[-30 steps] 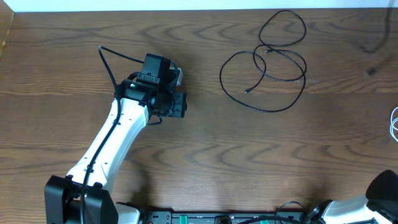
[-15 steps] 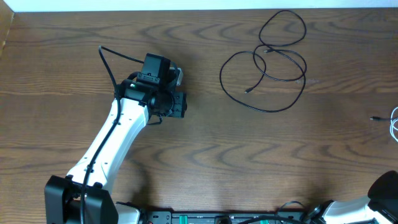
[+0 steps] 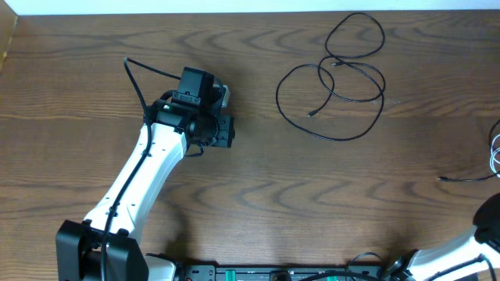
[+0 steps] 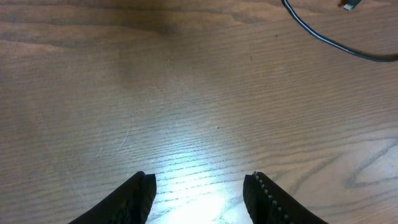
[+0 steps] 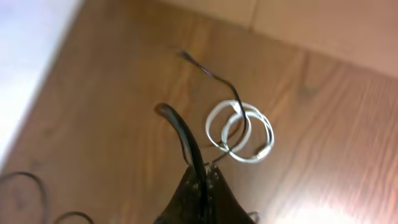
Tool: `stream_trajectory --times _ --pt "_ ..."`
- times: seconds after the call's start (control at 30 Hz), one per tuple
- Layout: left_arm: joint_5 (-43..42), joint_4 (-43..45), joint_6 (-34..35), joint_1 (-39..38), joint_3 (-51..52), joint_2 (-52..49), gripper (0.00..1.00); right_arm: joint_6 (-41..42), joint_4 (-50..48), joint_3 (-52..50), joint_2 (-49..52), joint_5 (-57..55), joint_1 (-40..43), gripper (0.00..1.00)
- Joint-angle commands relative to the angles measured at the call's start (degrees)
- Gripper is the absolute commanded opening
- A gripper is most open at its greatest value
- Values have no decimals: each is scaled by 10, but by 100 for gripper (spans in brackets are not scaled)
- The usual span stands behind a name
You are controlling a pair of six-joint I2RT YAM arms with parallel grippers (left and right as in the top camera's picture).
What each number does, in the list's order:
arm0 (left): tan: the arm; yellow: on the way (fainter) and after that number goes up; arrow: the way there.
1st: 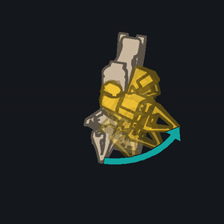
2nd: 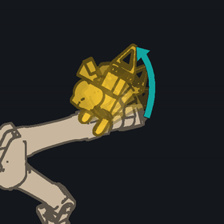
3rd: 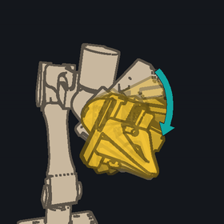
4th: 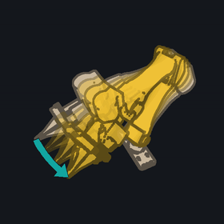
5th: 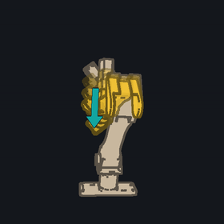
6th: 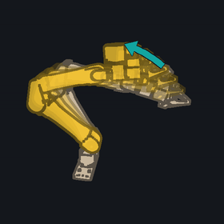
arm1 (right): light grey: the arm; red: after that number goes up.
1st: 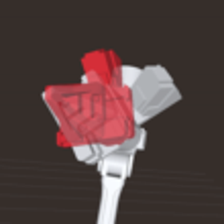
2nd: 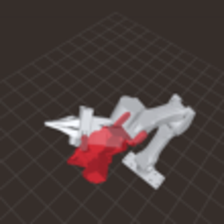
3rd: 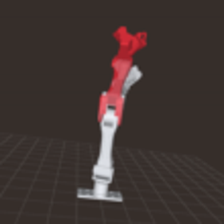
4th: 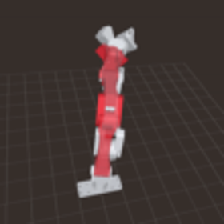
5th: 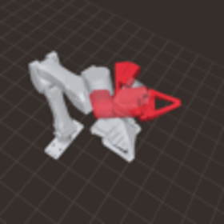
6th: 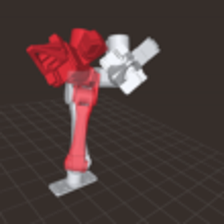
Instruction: Untangle cables
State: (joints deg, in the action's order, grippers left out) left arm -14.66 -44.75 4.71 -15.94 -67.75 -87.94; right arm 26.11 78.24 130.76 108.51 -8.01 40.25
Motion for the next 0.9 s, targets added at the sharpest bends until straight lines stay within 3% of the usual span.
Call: stream_trajectory --times 0.0,0.87 --pt "5 -2 5 2 3 11 51 6 14 3 34 -20 4 1" --pt "5 -13 5 2 3 11 51 56 -13 3 159 -21 120 3"
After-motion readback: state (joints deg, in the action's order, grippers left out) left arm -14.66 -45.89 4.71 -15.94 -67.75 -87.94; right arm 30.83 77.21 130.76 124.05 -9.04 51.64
